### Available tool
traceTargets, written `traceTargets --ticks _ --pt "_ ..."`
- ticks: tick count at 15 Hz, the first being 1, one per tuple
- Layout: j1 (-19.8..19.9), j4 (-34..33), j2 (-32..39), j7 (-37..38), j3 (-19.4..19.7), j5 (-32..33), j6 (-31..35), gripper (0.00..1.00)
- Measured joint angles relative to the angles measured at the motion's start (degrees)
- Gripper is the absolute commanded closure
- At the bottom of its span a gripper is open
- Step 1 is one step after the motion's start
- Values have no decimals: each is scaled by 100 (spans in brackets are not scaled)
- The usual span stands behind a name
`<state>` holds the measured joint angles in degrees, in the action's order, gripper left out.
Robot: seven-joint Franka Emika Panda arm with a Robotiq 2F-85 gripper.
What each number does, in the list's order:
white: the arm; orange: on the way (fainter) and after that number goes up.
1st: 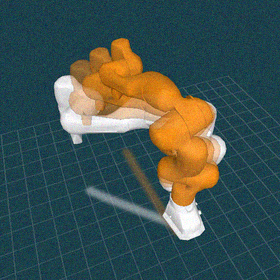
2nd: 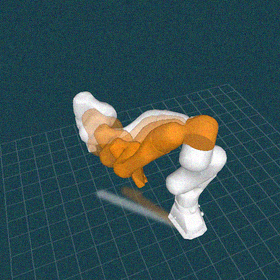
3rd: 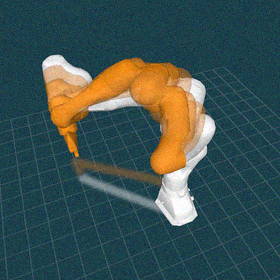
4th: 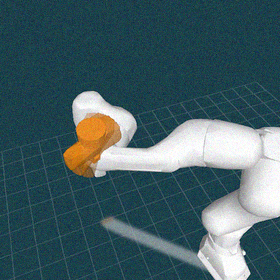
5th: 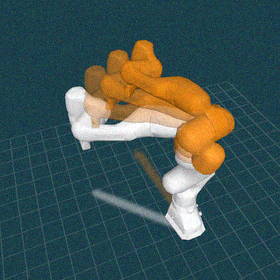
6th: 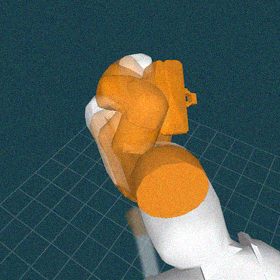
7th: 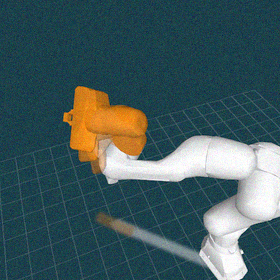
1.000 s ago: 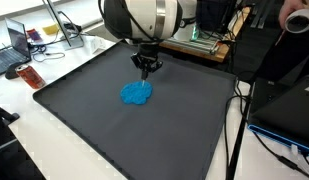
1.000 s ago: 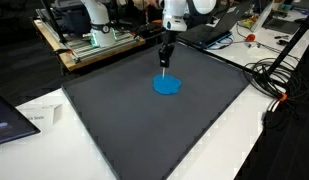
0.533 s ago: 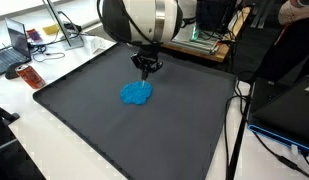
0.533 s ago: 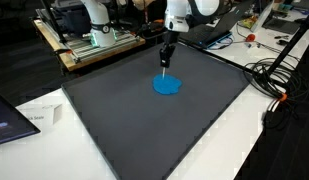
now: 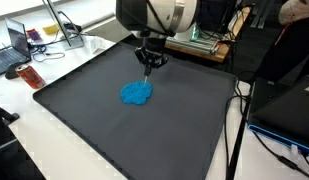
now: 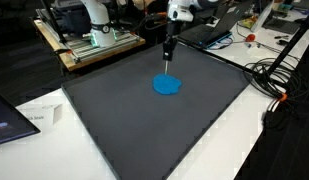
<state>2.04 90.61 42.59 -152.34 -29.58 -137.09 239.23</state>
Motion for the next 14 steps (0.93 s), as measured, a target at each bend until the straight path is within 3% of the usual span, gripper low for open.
traceTargets --ticks 3,5,14 --pt "-334 131 -369 151 85 1 251 97" --pt "-701 275 -602 198 375 0 256 97" --pt "-3089 400 -639 315 2556 -100 228 97"
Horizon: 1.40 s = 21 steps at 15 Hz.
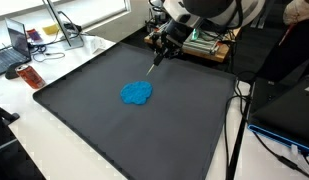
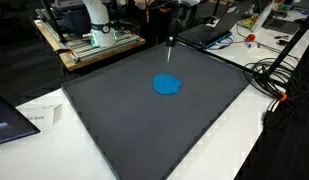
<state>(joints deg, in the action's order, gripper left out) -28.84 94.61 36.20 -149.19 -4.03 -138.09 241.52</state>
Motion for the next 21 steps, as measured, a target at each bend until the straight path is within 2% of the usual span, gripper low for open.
traceTargets --ticks 5,11,21 --pt "-870 -240 368 64 780 -95 0 97" --pt "-1861 -653 1099 152 2062 -602 -1 97" --pt "-1945 -766 1930 938 2148 -581 -1 97"
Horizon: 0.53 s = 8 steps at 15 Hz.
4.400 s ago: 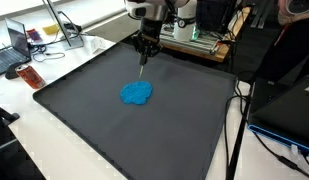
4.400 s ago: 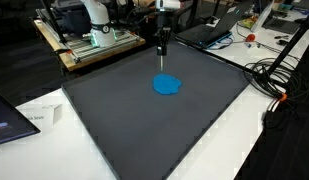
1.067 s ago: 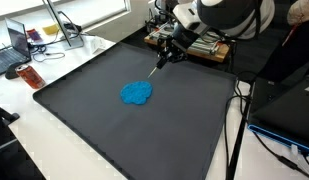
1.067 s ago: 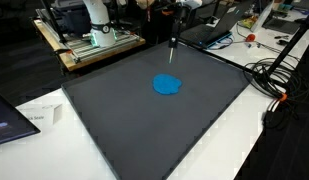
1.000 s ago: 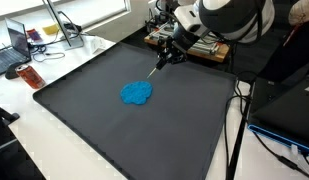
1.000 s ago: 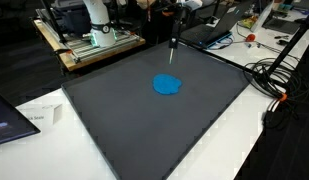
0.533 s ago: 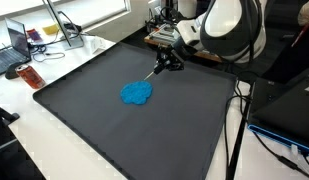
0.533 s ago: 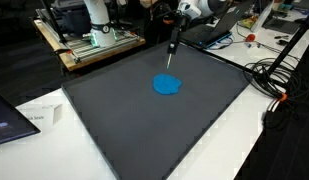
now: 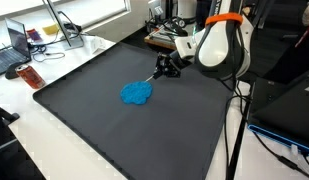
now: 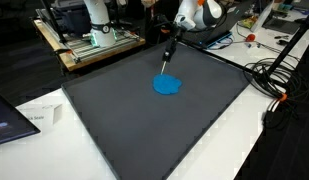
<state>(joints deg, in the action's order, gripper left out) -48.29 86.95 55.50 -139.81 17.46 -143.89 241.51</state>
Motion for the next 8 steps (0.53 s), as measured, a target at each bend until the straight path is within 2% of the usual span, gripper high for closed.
traceTargets --ticks 5,8 --pt "-28 -13 143 136 61 0 2 97" --pt "-99 -10 128 142 242 0 4 97"
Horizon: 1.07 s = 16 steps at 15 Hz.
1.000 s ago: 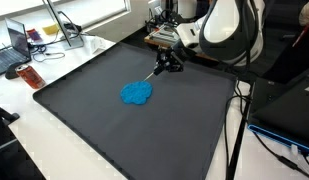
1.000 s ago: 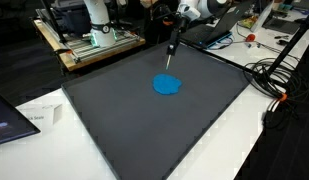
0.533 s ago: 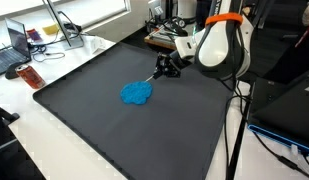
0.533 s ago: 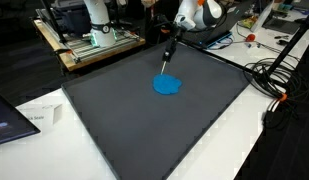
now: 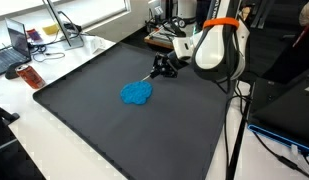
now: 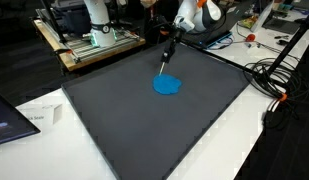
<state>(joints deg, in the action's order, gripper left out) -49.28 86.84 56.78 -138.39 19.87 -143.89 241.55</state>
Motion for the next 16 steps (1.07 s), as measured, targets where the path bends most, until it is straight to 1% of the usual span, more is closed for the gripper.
traceTargets --ticks 4,8,12,16 --pt "0 2 -154 -76 75 0 0 97" --pt "153 0 -458 -349 -36 0 0 97" --pt "553 -15 -825 -717 -412 1 0 97" --pt "1086 -27 -1123 -993 -851 11 0 97"
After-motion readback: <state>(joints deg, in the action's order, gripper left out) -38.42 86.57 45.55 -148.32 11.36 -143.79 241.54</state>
